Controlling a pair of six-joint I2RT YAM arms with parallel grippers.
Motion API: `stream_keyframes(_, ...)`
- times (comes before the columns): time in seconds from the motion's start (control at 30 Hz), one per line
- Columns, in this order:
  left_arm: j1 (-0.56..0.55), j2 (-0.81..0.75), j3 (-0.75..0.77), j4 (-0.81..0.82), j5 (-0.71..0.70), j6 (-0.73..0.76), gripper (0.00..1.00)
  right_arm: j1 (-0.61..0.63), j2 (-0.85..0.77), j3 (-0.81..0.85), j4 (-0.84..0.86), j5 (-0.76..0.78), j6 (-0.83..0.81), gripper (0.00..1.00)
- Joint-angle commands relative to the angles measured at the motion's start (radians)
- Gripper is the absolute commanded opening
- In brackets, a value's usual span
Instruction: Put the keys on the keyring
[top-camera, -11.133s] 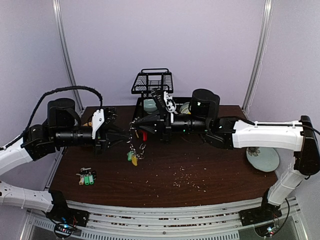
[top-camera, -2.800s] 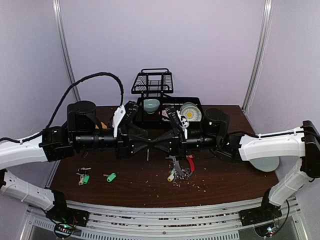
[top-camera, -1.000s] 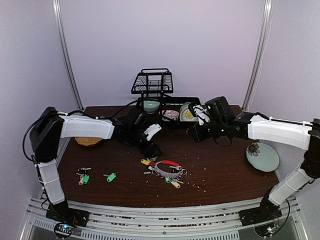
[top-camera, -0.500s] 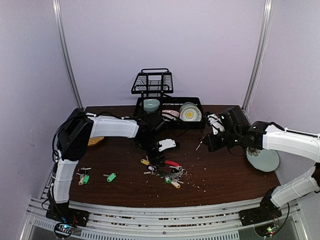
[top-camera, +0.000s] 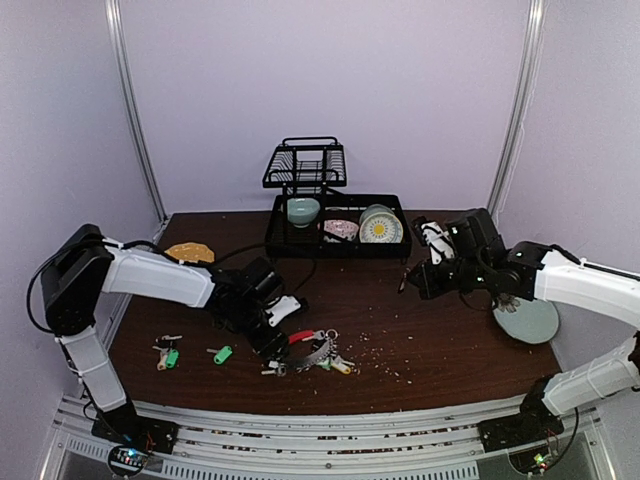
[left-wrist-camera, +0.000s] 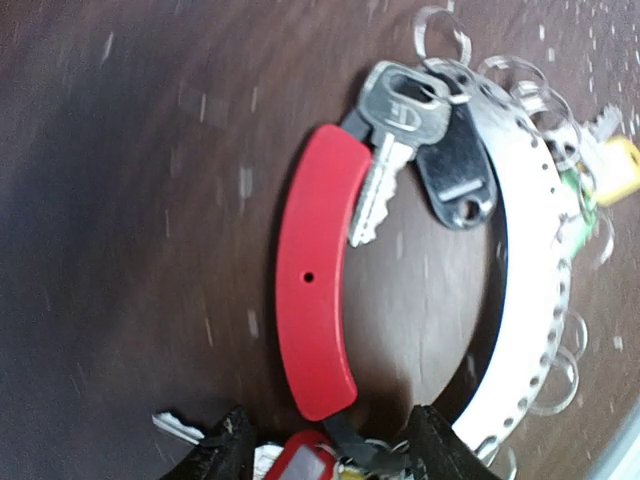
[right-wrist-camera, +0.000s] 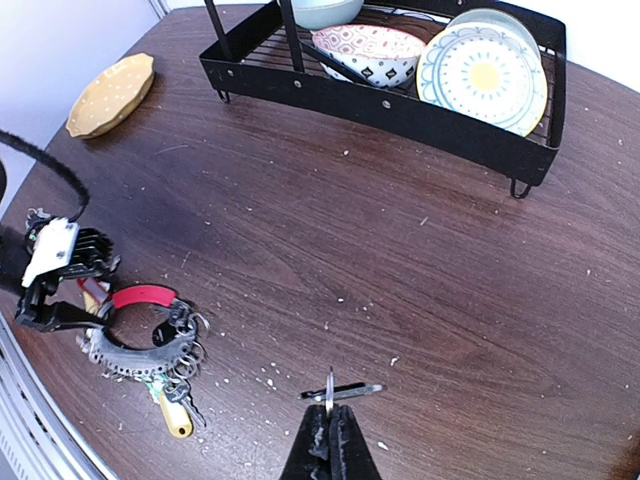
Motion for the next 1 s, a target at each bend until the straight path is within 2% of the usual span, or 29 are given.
stream_keyframes(0.0, 0.001, -0.150, -0.129, -0.109, -0.006, -0.220, 0.55, -0.001, 0.003, -0.003, 0.032, -0.046, 0.024, 0.00)
stream_keyframes(0.07, -0.007, -0.304, -0.127, -0.079, -0.087, -0.221, 0.57, 0.000, 0.016, 0.009, 0.029, -0.064, 0.028, 0.00)
stream_keyframes(0.13, -0.032, -0.435, -0.148, 0.000, -0.097, -0.172, 0.57, 0.002, 0.021, 0.015, 0.028, -0.077, 0.027, 0.00)
stream_keyframes(0.2, -0.116, -0.512, -0.167, 0.066, -0.081, -0.109, 0.48, 0.004, 0.019, 0.015, 0.033, -0.081, 0.028, 0.00)
stream_keyframes(0.23, -0.206, -0.523, -0.173, 0.082, -0.103, -0.092, 0.41, 0.004, 0.018, 0.013, 0.035, -0.082, 0.029, 0.00)
stream_keyframes(0.27, -0.267, -0.518, -0.176, 0.085, -0.137, -0.094, 0.34, 0.006, 0.016, 0.011, 0.038, -0.084, 0.030, 0.00)
stream_keyframes(0.37, -0.362, -0.461, -0.183, 0.065, -0.257, -0.207, 0.27, 0.006, 0.011, -0.001, 0.048, -0.091, 0.032, 0.00)
stream_keyframes(0.53, -0.483, -0.345, -0.142, 0.115, -0.248, -0.257, 0.33, 0.008, 0.013, -0.014, 0.063, -0.106, 0.024, 0.00)
stream_keyframes(0.63, -0.490, -0.242, -0.130, 0.120, -0.169, -0.305, 0.32, 0.007, -0.003, -0.037, 0.070, -0.107, 0.023, 0.00)
stream_keyframes(0.7, -0.486, -0.192, -0.132, 0.088, -0.186, -0.370, 0.29, 0.007, -0.022, -0.058, 0.073, -0.100, 0.022, 0.00)
stream_keyframes(0.97, -0.484, -0.129, -0.107, -0.007, -0.338, -0.459, 0.31, 0.007, -0.064, -0.098, 0.097, -0.087, 0.015, 0.00)
